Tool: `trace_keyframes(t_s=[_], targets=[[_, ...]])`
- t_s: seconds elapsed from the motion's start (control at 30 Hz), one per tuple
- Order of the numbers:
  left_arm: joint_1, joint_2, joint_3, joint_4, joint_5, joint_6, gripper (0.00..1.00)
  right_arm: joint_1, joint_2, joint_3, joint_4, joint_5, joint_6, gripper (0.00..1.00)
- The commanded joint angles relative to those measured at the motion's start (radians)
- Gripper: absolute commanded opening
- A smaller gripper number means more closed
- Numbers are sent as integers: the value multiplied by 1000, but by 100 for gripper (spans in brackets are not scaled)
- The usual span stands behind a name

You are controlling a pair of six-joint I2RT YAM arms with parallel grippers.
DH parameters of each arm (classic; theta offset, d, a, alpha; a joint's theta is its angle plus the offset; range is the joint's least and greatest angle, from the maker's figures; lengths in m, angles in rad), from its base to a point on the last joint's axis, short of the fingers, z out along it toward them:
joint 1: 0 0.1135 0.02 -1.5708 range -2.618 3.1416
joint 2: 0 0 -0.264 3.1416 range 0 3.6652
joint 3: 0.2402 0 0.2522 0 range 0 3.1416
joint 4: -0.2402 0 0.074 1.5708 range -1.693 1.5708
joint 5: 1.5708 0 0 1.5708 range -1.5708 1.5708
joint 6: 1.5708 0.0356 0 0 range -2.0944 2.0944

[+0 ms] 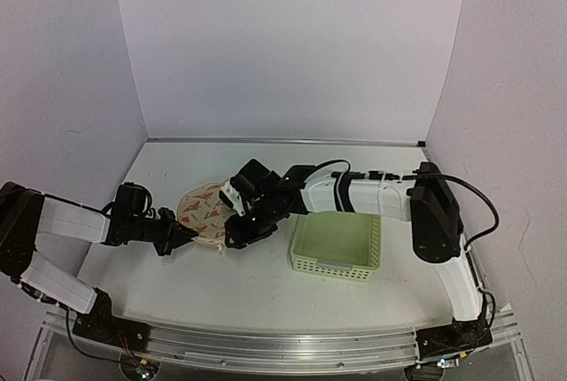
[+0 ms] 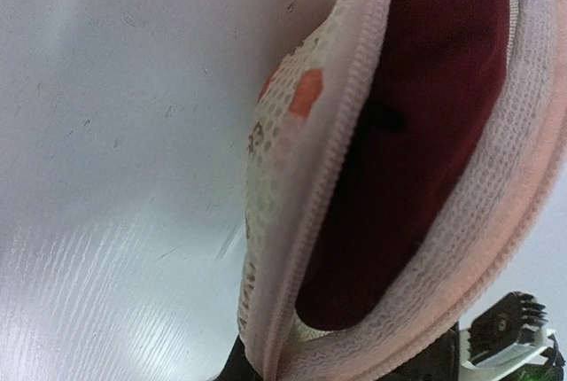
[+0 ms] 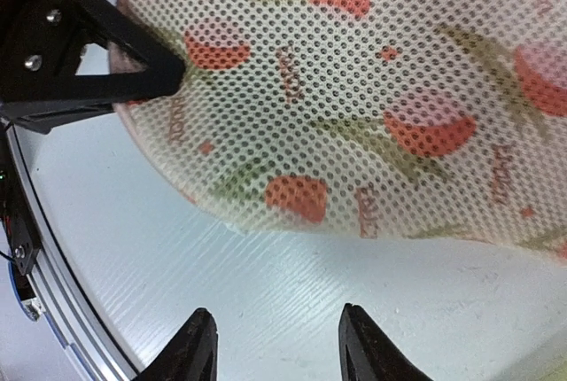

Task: Unzip the laundry bag and remove the bra
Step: Move the bin to the center of the board.

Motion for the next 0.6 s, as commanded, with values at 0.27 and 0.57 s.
trace_keyframes(t_s=[0.27,0.57], targets=[[8,36,78,48,-11,30,0,-94,-433,-293,41,270,61,55],[10,58,99,48,-5,44,0,-125,-455,-410,74,403,253,76]])
